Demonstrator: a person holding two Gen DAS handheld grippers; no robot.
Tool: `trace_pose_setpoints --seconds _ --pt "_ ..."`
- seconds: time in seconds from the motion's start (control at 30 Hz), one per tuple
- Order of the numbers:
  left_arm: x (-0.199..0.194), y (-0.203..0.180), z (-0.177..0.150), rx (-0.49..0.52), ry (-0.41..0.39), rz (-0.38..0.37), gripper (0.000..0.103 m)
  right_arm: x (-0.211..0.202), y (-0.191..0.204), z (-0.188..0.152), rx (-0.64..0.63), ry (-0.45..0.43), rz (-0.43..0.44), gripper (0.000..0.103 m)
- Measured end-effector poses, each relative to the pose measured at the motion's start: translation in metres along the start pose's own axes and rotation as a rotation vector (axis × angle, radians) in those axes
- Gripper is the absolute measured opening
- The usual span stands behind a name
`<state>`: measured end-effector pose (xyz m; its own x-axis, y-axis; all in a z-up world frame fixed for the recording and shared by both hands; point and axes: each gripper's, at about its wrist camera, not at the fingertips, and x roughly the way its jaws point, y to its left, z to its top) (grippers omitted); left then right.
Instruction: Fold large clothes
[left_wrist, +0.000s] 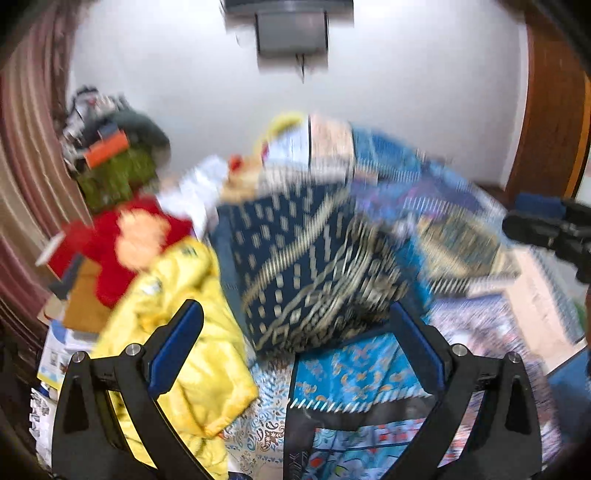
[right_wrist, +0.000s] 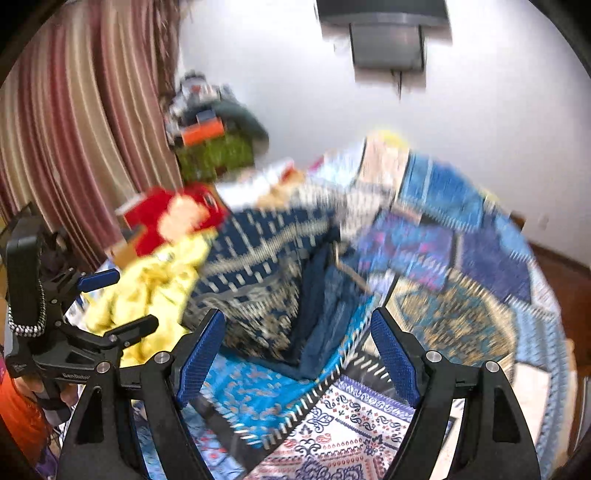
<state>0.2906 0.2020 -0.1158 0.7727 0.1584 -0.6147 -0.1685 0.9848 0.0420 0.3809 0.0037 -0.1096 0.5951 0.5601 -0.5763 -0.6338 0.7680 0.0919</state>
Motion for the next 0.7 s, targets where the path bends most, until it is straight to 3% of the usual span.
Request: trace_pose_setpoints --seconds 0.23,0.37,0.53,0.7 --pt "-0.135 -0.006 0.026 -0.048 -0.296 0.012 0.102 -0.125 0.040 0.019 -0.023 -0.274 -0.019 0.079" --pt "-0.199 -0.012 0.023 -0.063 -0.447 0.010 0.102 -0.173 0.061 0.017 -0.031 -0.372 -0.002 0.079" --pt "-0.247 -0.023 0.006 -0.070 -0.561 0.022 0.102 -0.215 0.086 0.002 -0.045 -0.467 -0.006 0.079" --pt "-0.266 -0.026 -0.013 -0.092 -0.595 0.027 0.102 -0.235 0.103 -0.016 -0.044 -0.497 -0.022 0.080"
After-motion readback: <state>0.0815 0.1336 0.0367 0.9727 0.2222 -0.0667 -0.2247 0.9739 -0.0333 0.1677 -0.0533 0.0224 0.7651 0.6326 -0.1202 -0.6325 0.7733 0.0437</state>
